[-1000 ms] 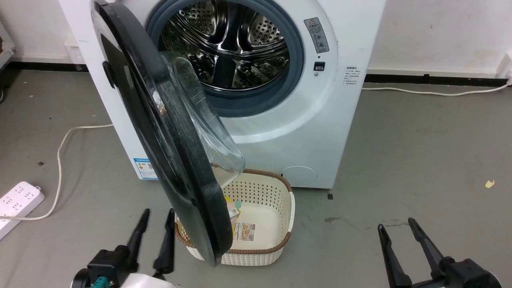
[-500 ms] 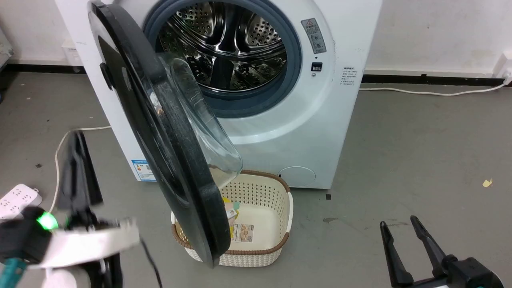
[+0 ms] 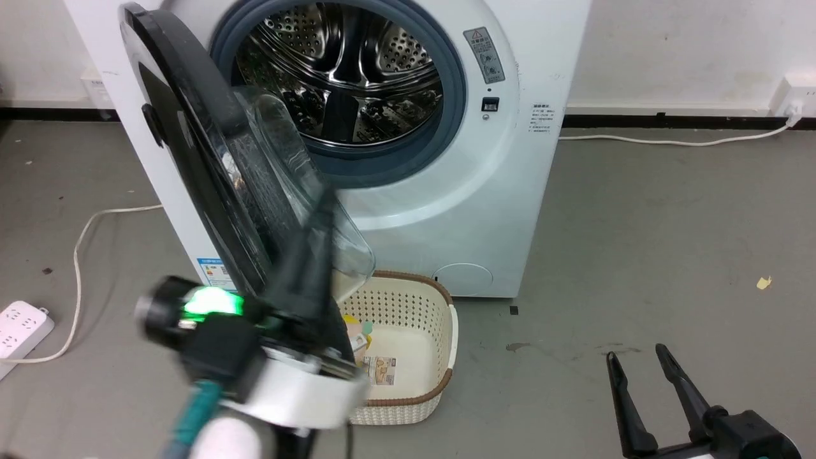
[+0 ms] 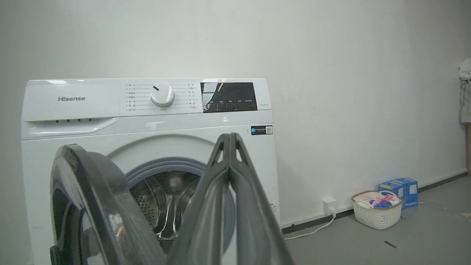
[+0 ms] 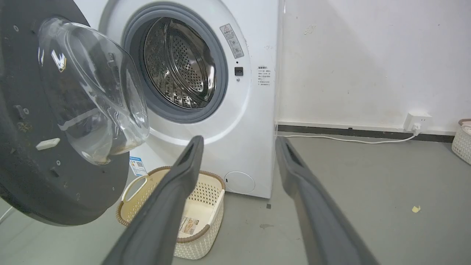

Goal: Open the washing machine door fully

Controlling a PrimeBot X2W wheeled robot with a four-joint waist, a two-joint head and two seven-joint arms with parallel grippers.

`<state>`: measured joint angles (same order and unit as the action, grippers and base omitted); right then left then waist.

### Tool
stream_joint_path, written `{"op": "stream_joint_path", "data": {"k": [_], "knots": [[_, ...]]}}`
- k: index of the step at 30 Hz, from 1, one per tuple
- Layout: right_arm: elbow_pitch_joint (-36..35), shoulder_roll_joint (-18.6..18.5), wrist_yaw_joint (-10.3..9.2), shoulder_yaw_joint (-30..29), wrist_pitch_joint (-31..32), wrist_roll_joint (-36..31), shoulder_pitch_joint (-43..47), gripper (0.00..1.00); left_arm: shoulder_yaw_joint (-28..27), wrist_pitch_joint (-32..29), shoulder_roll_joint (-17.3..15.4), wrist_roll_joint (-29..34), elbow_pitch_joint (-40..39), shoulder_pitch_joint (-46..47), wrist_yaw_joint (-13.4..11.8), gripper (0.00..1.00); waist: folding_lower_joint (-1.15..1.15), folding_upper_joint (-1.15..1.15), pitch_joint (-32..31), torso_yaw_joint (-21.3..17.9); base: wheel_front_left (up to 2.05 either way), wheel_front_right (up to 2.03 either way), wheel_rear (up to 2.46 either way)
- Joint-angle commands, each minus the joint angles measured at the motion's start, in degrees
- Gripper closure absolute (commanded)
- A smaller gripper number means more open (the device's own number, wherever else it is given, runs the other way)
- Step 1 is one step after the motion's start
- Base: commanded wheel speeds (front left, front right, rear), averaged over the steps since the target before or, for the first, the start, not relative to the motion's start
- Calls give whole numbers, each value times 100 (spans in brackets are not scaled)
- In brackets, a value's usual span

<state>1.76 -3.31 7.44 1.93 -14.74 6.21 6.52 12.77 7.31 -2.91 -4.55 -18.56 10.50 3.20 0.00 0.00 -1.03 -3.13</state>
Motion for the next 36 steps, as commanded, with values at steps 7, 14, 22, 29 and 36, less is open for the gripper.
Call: {"op": "stream_joint_path", "data": {"k": [7,14,22,29,36], "knots": [[49,37,5,26,-26,13,-75,0,760,-130,-1,-133,674,-350,-4,100,0,0,63,-24,0,0,0],[117,40,5,68,-26,27,-95,0,1033,-308,1,-598,1763,-521,-334,100,0,0,130,-27,0,0,0],[166,42,5,121,-26,63,-114,0,761,7,-6,-629,2718,-395,-686,100,0,0,190,53,0,0,0],[215,43,5,175,-26,98,-67,0,713,114,-92,-694,2912,-415,-683,100,0,0,100,477,0,0,0],[240,43,5,207,-26,112,-25,0,698,53,-229,-714,2754,-564,-720,100,0,0,12,1169,0,0,0]]}}
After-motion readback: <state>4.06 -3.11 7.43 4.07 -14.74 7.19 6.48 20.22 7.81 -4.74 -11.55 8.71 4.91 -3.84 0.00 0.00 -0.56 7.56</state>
